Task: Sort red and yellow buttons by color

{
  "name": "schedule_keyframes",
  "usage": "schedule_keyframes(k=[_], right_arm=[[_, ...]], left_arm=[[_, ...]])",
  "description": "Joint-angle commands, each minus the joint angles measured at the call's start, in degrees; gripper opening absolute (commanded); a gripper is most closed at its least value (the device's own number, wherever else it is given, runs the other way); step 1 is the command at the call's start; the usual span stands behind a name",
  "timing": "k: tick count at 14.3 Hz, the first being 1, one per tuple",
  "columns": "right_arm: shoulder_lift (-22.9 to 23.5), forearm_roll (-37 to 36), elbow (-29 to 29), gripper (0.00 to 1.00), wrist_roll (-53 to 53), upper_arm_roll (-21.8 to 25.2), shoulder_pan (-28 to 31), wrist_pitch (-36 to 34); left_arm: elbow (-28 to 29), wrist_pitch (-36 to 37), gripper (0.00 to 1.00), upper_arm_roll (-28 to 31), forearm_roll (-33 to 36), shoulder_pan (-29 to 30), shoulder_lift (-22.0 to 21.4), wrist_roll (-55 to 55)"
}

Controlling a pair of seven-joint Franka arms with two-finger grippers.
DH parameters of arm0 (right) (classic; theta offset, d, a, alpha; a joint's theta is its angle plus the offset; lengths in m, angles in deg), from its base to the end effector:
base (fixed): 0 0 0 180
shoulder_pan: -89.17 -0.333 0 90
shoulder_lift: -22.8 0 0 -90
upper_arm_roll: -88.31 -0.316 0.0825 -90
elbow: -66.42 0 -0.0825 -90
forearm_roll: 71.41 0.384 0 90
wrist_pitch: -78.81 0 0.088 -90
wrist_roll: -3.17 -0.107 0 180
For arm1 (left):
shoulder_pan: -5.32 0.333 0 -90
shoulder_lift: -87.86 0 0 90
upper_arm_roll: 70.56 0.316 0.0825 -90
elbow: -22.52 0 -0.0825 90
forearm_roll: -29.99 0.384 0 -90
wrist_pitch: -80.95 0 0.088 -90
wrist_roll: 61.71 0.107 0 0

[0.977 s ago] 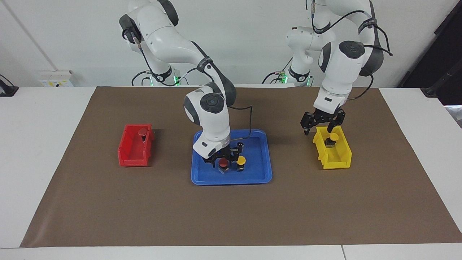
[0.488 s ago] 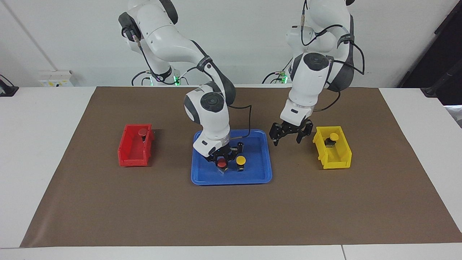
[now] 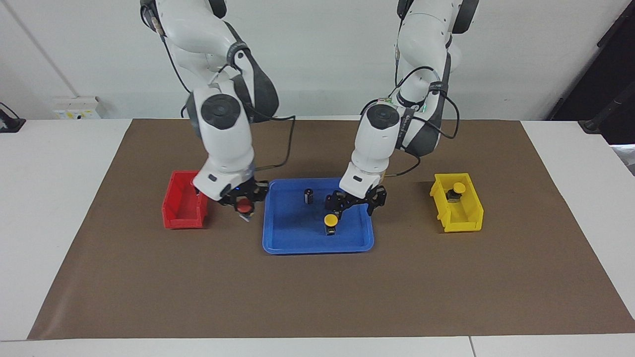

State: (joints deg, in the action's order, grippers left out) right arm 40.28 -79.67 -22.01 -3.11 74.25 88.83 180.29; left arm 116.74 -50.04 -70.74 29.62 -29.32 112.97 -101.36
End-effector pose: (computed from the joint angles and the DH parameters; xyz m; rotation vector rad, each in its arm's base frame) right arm 0.6310 0.1310 0.4753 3.0519 0.2552 -0.0836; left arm 0.5680 -0.3949 0.3809 3.0010 0.1328 0.2382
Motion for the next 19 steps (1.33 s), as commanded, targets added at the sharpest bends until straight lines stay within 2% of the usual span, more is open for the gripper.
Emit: schedule_keyframes(k=[1, 2, 3, 4, 5, 6, 8, 11, 14, 16, 18, 19], right_arm=[[-6.5, 2.5, -11.5, 0.11, 9.6, -0.8, 8.5, 3.4], [-7.1, 2.5, -13.9, 0.11, 10.7, -0.8, 10.7, 6.1], [-8.0, 2.5, -16.1, 0.11, 11.9, -0.8, 11.5, 7.4], [-8.8, 2.6, -18.5, 0.11, 12.9, -0.8, 11.9, 9.4], [-9.5, 2.5, -20.6, 0.11, 13.3, -0.8, 12.8, 12.0], [-10.3, 2.5, -23.1, 0.11, 14.4, -0.7, 13.3, 13.6], [-11.7, 2.5, -27.4, 0.11, 15.8, -0.8, 14.7, 17.6], [-12.6, 2.5, -30.6, 0.11, 17.0, -0.7, 15.6, 20.8], [-12.6, 2.5, -33.0, 0.11, 18.4, -0.7, 17.2, 23.9], [-12.3, 2.6, -33.2, 0.11, 18.0, -0.7, 16.9, 24.3], [-12.3, 2.5, -33.5, 0.11, 17.2, -0.7, 16.5, 26.0], [-11.9, 2.6, -33.7, 0.11, 17.1, -0.8, 16.5, 26.4]], left_arm=[[-3.1, -0.8, 1.0, 1.0, -0.7, -2.4, 3.2, -1.7], [-3.1, -0.9, 1.0, 1.1, -0.6, -3.1, 3.4, -2.4], [-3.1, -1.1, 0.95, 1.1, -0.6, -3.7, 3.7, -3.1], [-3.1, -1.2, 0.66, 1.1, -0.7, -3.7, 4.0, -4.6], [-3.1, -1.3, 0.21, 1.0, -0.7, -3.6, 4.2, -5.1], [-3.1, -1.5, 0.02, 1.0, -0.8, -3.1, 4.2, -5.1], [-3.3, -1.8, 0.02, 1.1, -2.0, -3.0, 4.4, -5.6], [-5.0, 0.5, 0.02, 1.5, -2.1, -2.9, 4.6, -5.7], [-13.2, 14.5, 0.02, 1.8, -1.6, -0.8, 4.4, -5.1], [-11.3, 19.3, 0.01, 1.8, -0.7, 2.7, -1.5, -2.7], [-6.4, 26.3, 0.01, 1.8, -0.7, 8.2, -8.2, 7.1], [-3.4, 27.1, 0.01, 1.8, -0.6, 11.4, -11.0, 11.0]])
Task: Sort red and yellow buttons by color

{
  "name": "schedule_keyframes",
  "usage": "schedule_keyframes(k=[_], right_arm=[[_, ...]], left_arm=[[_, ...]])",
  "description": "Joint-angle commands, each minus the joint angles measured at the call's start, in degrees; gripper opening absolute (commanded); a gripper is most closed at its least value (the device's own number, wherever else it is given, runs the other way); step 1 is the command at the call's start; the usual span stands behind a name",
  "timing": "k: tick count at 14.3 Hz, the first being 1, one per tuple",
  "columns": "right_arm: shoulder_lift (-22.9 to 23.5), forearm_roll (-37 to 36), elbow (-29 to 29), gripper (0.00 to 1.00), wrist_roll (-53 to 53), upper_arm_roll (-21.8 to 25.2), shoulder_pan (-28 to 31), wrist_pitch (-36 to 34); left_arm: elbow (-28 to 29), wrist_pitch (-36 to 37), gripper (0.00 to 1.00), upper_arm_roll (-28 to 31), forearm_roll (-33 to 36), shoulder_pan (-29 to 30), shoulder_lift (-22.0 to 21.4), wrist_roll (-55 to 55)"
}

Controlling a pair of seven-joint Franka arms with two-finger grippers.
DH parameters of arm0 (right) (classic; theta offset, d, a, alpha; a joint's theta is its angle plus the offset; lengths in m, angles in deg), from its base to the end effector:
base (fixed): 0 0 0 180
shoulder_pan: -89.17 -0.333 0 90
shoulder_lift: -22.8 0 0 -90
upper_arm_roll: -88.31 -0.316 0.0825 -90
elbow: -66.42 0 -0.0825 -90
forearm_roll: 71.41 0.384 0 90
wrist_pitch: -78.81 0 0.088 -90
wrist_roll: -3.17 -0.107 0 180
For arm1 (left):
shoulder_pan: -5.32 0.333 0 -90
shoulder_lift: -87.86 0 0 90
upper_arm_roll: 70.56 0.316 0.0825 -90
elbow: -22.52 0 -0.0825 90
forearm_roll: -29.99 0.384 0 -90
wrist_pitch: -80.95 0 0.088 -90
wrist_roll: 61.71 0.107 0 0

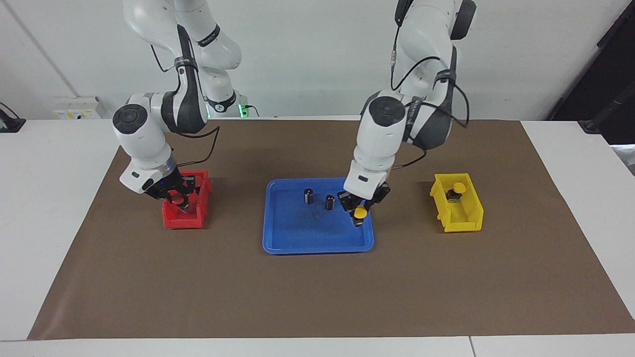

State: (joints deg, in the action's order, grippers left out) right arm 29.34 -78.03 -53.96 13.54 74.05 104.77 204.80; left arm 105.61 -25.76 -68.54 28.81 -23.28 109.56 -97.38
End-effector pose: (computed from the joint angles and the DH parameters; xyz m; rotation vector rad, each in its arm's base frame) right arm 0.5605 -0.0189 0.3664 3.0586 0.3451 -0.0283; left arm 0.6035 -0.3076 0.4740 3.1079 0.2515 0.0395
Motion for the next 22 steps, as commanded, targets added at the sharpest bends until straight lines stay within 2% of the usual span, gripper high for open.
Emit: schedule_keyframes(k=[1, 3, 6, 7, 8, 12, 13, 15, 19, 20, 22], right_arm=[[-0.5, 1.0, -1.8, 0.11, 0.4, -0.5, 0.6, 2.2], [0.0, 1.3, -1.6, 0.11, -0.4, -0.6, 0.6, 3.3], [0.0, 1.8, -1.6, 0.14, -2.5, -0.6, 0.4, 3.5], [0.1, 1.8, -1.7, 0.16, -2.5, -0.6, 0.4, 3.6], [0.0, 1.8, -1.8, 0.22, -2.5, -0.6, 0.4, 3.6], [1.1, 1.8, -2.0, 0.25, -2.5, -0.6, 0.5, 4.7], [1.1, 1.8, -1.9, 0.3, -2.5, -0.6, 0.4, 4.8], [1.1, 1.8, -1.8, 0.61, -2.4, -0.6, 0.4, 4.7], [1.5, 1.8, 0.5, 0.63, -1.4, -0.6, 0.5, 1.8], [1.5, 1.8, 1.8, 0.63, -1.1, -0.6, 0.4, -0.1], [1.5, 1.7, 4.7, 0.63, -0.6, -0.6, 0.4, -4.3]], left_arm=[[11.1, 2.7, 0.01, -0.4, 0.2, 8.7, -10.6, 12.3], [17.5, 0.6, 0.01, -0.5, 0.2, 15.3, -14.9, 21.5], [27.1, -8.9, 0.01, -0.5, 0.1, 20.2, -18.4, 28.4], [28.3, -11.4, 0.01, -0.5, 0.1, 22.2, -18.5, 30.4], [29.8, -12.9, 0.01, -0.5, 0.1, 23.2, -19.0, 31.0], [34.1, -20.2, 0.01, -0.5, 0.1, 23.2, -18.2, 31.1], [36.0, -22.5, 0.01, -0.5, 0.1, 23.2, -18.2, 31.2], [38.9, -26.0, 0.01, -0.5, 0.1, 23.3, -18.2, 31.3], [39.3, -26.6, 0.02, -0.5, 0.1, 24.1, -16.6, 31.6], [39.0, -26.6, 0.15, -0.5, 0.1, 24.1, -16.5, 31.5], [38.5, -26.6, 0.67, -0.5, 0.1, 24.4, -16.3, 31.5]])
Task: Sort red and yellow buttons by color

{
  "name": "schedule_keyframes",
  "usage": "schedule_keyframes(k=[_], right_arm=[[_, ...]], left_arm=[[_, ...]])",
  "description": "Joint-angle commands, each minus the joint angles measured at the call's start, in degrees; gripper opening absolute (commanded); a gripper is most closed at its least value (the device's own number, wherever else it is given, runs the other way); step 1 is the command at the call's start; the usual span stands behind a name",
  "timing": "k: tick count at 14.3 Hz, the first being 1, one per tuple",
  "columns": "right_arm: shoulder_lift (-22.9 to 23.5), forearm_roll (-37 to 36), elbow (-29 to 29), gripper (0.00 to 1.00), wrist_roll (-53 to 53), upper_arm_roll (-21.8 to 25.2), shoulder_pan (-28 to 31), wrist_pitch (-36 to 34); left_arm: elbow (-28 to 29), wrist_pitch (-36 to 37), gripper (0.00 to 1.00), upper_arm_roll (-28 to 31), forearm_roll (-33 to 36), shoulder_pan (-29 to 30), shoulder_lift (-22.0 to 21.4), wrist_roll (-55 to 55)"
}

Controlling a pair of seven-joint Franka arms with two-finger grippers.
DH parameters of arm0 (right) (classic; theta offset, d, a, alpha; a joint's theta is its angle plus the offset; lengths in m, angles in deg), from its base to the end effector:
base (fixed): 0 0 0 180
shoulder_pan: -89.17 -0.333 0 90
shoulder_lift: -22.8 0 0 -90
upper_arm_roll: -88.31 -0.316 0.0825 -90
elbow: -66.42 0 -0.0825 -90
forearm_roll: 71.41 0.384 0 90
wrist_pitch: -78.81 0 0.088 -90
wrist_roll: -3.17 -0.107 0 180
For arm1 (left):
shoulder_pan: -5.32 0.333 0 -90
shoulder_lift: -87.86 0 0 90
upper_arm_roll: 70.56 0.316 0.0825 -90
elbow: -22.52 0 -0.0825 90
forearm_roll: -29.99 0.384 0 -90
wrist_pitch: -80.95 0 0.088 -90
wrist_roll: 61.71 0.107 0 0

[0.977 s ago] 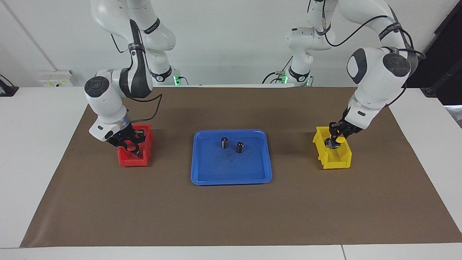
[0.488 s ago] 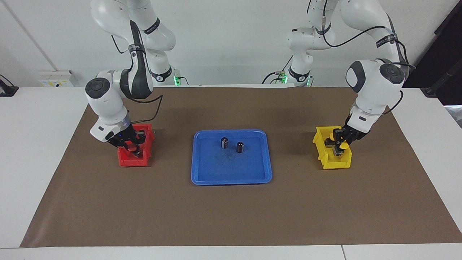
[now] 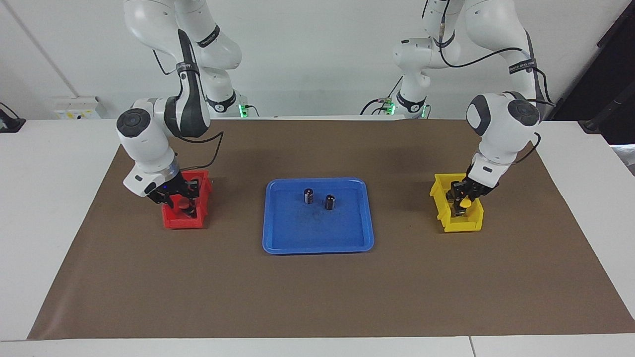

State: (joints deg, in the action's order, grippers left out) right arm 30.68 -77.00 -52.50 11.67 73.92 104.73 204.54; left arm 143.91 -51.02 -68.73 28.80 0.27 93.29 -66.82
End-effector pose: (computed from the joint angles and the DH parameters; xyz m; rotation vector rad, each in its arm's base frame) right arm 0.5677 -0.0174 0.3645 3.0851 0.2838 -0.0266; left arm 0.5652 -0.0324 0.3770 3.1182 0.0716 0.1385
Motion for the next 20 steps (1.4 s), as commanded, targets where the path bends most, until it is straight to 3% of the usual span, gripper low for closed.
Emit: schedule_keyframes(k=[1, 4, 6, 7, 8, 11, 17, 20], right_arm=[[-0.1, 0.7, 4.4, 0.63, 2.1, -0.5, 0.4, -5.7], [-0.6, 0.8, 9.2, 0.62, 3.4, -1.3, 0.2, -12.5], [-0.6, 0.8, 15.4, 0.64, 3.3, -1.6, 0.1, -20.4], [-0.7, 0.8, 18.2, 0.75, 3.3, -1.7, 0.1, -24.3], [-1.5, 0.9, 20.0, 0.91, 3.3, -1.7, 0.2, -27.0], [-3.0, 2.4, 25.0, 1.0, 2.7, -1.7, 0.2, -33.8], [-8.7, 3.1, 26.2, 1.0, 1.6, -0.9, 0.1, -41.2], [-9.1, 3.0, 26.5, 1.0, 0.1, 8.2, -8.1, -41.7]], left_arm=[[-0.1, -1.3, 0.82, -0.3, 0.1, 0.7, 0.1, 0.9], [-1.9, 0.0, 0.99, -0.3, 0.1, 0.5, 0.5, 0.5], [-4.7, 4.2, 1.0, -0.3, 0.1, 0.4, 0.4, 0.4], [-6.7, 7.3, 1.0, -0.3, 0.1, 0.2, 0.0, 0.4], [-9.0, 10.7, 1.0, -0.3, 0.1, 0.4, -0.4, 0.4], [-13.6, 19.3, 1.0, -0.3, 0.2, 0.5, -2.7, 1.4], [-16.8, 28.4, 1.0, -0.6, 0.2, -0.1, -10.4, 2.9], [-22.1, 35.8, 1.0, -0.4, 0.6, 0.6, -10.4, 4.1]])
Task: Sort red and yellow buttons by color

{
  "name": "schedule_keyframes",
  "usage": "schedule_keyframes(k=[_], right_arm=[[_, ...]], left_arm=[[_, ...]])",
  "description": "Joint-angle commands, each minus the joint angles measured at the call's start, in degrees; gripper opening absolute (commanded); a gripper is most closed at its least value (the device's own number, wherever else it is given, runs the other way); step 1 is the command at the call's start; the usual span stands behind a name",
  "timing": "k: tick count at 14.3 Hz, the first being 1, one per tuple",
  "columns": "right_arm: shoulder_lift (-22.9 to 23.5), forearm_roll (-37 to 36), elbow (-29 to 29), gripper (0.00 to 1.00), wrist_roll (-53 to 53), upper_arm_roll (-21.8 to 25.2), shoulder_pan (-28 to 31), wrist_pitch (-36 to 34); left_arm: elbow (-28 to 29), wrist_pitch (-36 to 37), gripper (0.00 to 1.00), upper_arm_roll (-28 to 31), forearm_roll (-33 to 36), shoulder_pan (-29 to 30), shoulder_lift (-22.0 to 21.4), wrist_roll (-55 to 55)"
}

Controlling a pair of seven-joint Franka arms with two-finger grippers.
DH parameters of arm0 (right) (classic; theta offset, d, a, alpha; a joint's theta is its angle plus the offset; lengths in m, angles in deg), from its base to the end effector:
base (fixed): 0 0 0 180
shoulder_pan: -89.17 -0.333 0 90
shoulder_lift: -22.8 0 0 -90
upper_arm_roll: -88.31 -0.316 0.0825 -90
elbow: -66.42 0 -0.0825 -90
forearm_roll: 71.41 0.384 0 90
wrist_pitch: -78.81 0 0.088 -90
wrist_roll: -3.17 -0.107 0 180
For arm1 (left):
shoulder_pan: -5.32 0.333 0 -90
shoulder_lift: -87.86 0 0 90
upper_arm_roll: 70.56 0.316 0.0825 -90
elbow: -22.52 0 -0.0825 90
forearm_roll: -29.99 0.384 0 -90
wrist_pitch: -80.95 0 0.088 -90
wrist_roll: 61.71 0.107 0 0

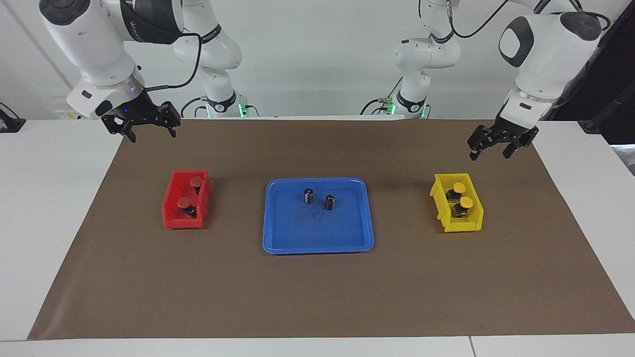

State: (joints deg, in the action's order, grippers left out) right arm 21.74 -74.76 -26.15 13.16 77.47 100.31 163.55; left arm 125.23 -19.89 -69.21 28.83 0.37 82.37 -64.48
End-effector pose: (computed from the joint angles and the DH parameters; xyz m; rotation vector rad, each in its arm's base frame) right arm 0.5375 -0.0086 0.6062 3.0739 0.2572 -0.1908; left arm 0.5367 -0.0350 0.5878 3.1143 -0.0177 0.0963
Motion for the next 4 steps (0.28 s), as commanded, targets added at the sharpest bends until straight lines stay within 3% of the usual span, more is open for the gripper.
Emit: schedule_keyframes(k=[1, 4], right_arm=[[-0.6, 0.7, -0.2, 1.0, -1.5, 5.2, -4.7, -0.8], [-1.4, -0.1, -1.0, 1.0, -1.7, 5.4, -6.4, -0.1]], left_arm=[[-4.1, 6.2, 1.0, 0.1, 1.2, 0.6, 0.5, 2.5], [-4.2, 6.3, 1.0, 0.1, 1.7, 0.6, 0.1, 2.7]])
